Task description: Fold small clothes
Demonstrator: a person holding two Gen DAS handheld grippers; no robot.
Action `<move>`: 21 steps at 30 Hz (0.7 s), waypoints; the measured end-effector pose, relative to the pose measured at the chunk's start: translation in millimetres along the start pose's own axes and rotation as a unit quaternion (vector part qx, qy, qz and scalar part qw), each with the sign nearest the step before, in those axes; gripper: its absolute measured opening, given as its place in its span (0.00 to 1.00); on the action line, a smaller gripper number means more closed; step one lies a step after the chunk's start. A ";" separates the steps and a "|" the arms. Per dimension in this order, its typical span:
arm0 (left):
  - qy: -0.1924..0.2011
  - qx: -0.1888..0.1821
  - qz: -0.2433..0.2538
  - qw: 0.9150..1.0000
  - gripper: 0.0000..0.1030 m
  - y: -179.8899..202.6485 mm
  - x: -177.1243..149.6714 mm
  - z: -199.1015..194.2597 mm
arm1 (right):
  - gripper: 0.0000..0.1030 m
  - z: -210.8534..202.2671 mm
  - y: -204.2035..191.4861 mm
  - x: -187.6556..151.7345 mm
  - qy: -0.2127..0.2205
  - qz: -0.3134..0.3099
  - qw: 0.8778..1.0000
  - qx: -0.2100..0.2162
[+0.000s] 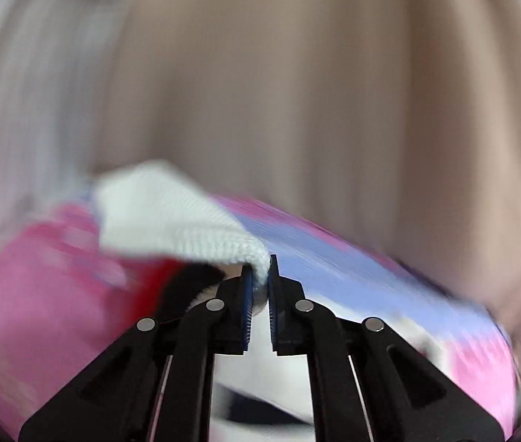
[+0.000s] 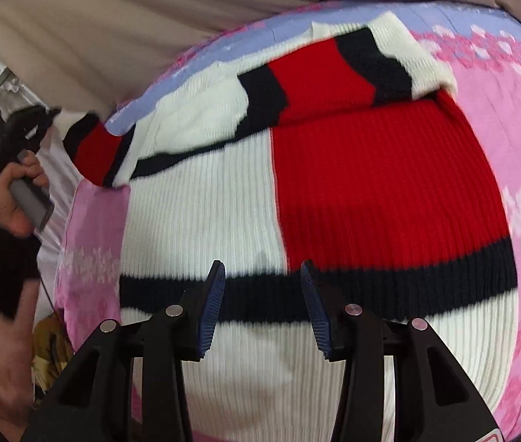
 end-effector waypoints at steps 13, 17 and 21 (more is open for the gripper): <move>-0.131 0.017 -0.186 0.974 0.69 -5.7 -146.5 28.1 | 0.60 37.7 49.8 108.7 0.037 0.027 0.999 0.010; -0.100 0.057 -0.293 0.949 0.69 -73.7 -129.5 35.2 | 0.60 74.7 62.5 133.2 0.021 0.081 0.996 0.018; -0.094 0.058 -0.350 0.930 0.49 -98.5 -127.5 45.5 | 0.27 96.8 63.6 143.3 0.015 0.111 0.993 0.034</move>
Point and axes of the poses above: each gripper's, at about its wrist camera, not at the fingertips, and z roughly the way its jaws point, y to its right, x to its top, the point moved 9 cm from there along z, roughly the way its jaws point, and after that the axes turned 2 degrees about -x, right-handed, at the moved point
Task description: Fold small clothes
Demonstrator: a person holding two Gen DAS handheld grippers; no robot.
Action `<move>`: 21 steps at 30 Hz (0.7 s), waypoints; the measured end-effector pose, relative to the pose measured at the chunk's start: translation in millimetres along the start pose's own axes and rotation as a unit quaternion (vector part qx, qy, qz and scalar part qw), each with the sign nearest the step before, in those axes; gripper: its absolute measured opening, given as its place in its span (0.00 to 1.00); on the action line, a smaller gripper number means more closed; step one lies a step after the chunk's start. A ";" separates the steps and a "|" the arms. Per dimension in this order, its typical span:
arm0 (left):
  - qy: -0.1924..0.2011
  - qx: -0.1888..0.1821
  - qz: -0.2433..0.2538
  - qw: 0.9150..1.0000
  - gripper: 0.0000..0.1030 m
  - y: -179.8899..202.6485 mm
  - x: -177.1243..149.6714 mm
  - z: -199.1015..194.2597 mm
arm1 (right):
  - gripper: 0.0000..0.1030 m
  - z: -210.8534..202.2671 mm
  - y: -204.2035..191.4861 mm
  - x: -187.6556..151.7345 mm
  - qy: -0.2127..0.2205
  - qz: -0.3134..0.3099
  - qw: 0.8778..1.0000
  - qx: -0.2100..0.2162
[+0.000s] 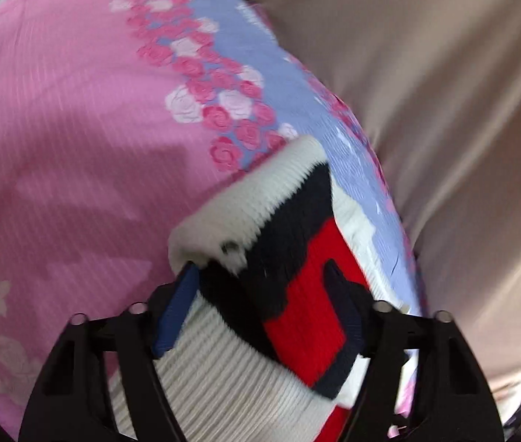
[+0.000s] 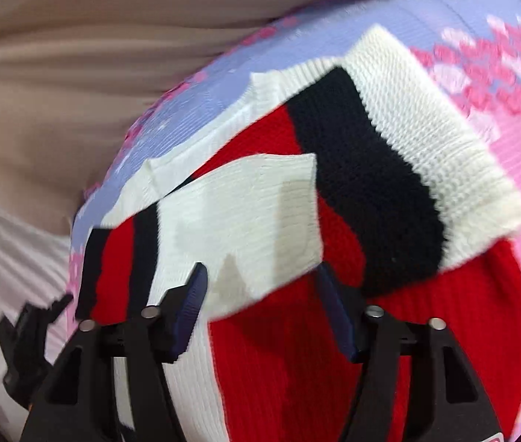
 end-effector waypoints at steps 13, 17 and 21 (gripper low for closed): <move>-0.053 -0.017 -0.034 0.998 0.07 5.1 -42.3 33.3 | 0.09 -18.9 56.8 47.2 0.036 -0.032 0.998 -0.051; 0.003 0.007 0.003 1.000 0.17 3.2 -35.1 14.8 | 0.09 -40.1 63.6 60.7 0.077 -0.019 0.997 -0.024; -0.005 0.022 0.024 0.999 0.10 -7.9 -37.2 25.1 | 0.09 -17.6 78.1 57.6 0.040 -0.027 0.998 -0.039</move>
Point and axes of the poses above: each gripper's, at about its wrist camera, not at the fingertips, and z roughly the way its jaws point, y to its right, x to its top, the point moved 9 cm from there along z, roughly the way its jaws point, and after that the axes turned 2 degrees about -x, right-handed, at the moved point
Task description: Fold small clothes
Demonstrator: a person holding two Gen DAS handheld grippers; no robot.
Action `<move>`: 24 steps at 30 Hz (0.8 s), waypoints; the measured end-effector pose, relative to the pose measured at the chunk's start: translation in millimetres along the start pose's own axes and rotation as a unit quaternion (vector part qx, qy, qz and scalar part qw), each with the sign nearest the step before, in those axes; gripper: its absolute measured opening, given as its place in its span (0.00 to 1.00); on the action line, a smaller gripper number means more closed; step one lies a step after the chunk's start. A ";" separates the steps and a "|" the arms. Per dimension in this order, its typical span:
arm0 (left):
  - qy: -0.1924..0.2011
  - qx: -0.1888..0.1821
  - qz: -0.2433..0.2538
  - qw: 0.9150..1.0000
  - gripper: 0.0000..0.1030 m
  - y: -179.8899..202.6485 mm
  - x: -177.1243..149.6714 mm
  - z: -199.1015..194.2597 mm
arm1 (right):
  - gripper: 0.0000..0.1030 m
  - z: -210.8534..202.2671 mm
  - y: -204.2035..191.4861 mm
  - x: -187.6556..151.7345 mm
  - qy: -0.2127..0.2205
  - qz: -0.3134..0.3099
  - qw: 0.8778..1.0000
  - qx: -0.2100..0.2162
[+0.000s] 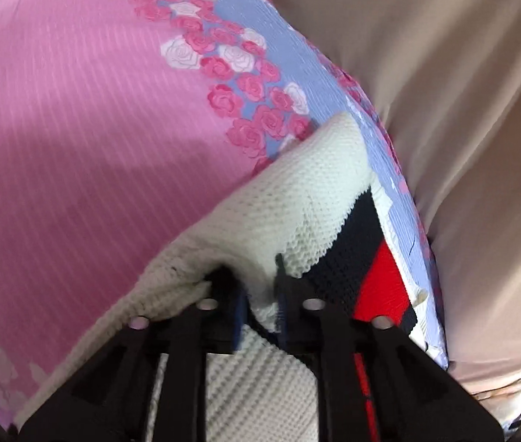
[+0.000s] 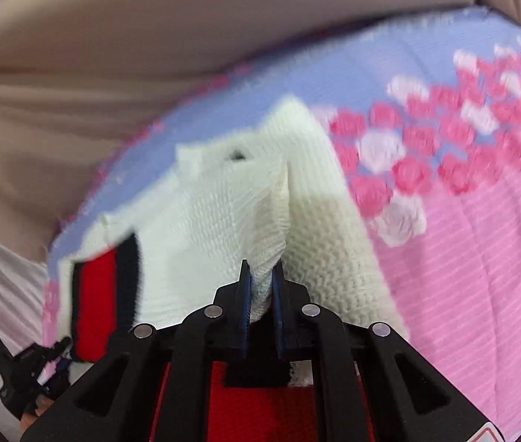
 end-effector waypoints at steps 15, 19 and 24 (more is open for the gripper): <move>-0.017 -0.005 0.003 1.000 0.11 -5.4 -4.0 -7.1 | 0.08 55.1 -255.2 -69.1 -0.083 -0.254 0.959 0.091; -0.024 -0.006 0.017 1.000 0.11 -4.0 -3.6 -6.2 | 0.00 79.2 -218.5 -49.8 -0.080 -0.218 0.970 0.066; -0.023 -0.012 0.025 0.999 0.11 -2.6 -4.1 -5.4 | 0.00 25.3 -77.3 8.7 -0.017 -0.101 0.995 -0.017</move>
Point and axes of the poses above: each gripper's, at about its wrist camera, not at the fingertips, and z roughly the way its jaws point, y to its right, x to its top, the point moved 9 cm from there along z, roughly the way its jaws point, and after that the axes turned 2 degrees about -x, right-handed, at the moved point
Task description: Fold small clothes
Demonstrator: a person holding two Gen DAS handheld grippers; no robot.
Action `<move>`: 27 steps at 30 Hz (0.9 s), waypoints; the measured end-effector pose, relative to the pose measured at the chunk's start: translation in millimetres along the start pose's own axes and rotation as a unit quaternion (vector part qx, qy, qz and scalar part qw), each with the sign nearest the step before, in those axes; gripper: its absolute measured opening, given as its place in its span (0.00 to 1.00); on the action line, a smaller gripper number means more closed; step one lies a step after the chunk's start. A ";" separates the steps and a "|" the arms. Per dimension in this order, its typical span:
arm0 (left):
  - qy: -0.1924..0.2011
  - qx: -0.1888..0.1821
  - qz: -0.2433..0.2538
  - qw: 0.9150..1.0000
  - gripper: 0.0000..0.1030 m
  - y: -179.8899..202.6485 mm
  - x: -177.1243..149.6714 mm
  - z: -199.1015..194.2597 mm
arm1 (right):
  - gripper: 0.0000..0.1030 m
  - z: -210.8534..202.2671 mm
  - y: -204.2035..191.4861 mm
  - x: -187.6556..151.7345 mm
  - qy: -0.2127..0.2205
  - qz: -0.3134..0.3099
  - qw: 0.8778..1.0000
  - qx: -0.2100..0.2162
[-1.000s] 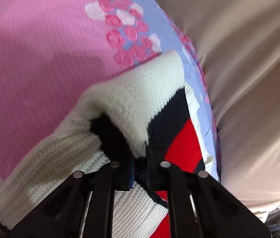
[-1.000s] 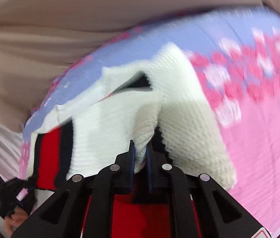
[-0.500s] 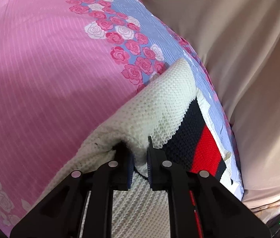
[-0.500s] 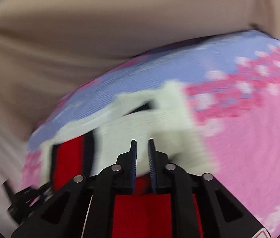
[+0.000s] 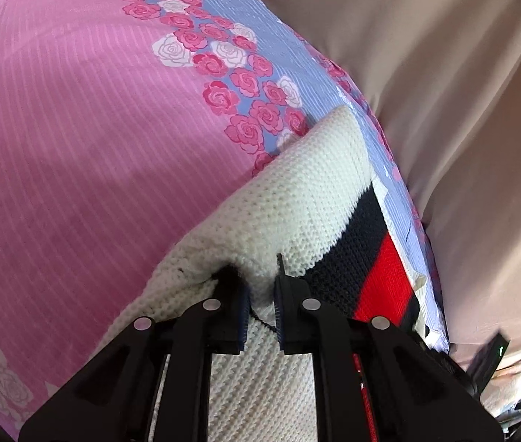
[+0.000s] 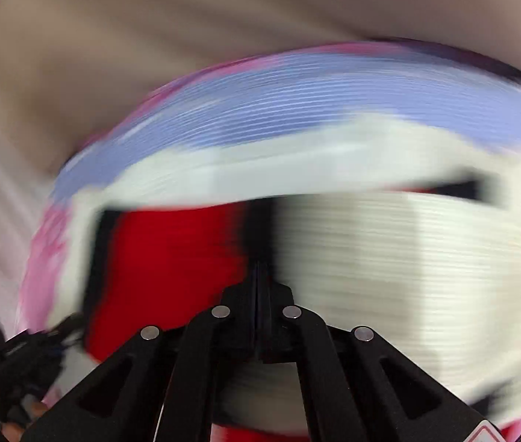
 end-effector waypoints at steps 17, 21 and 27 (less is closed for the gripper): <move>0.037 0.000 -0.077 0.996 0.10 -10.2 -1.8 -12.0 | 0.06 -67.3 64.2 -28.1 0.053 0.092 0.994 0.029; 0.037 0.014 -0.054 0.998 0.10 -6.4 -3.4 -9.3 | 0.03 -45.1 97.3 -46.8 0.012 0.102 0.995 0.012; 0.030 0.014 -0.040 0.999 0.10 -6.7 -2.3 -7.3 | 0.13 -116.0 45.9 -14.7 0.099 0.081 0.992 0.006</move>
Point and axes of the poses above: each gripper's, at about its wrist camera, not at the fingertips, and z roughly the way its jaws point, y to its right, x to its top, the point moved 9 cm from there along z, roughly the way its jaws point, and after that the axes turned 2 degrees about -x, right-handed, at the moved point
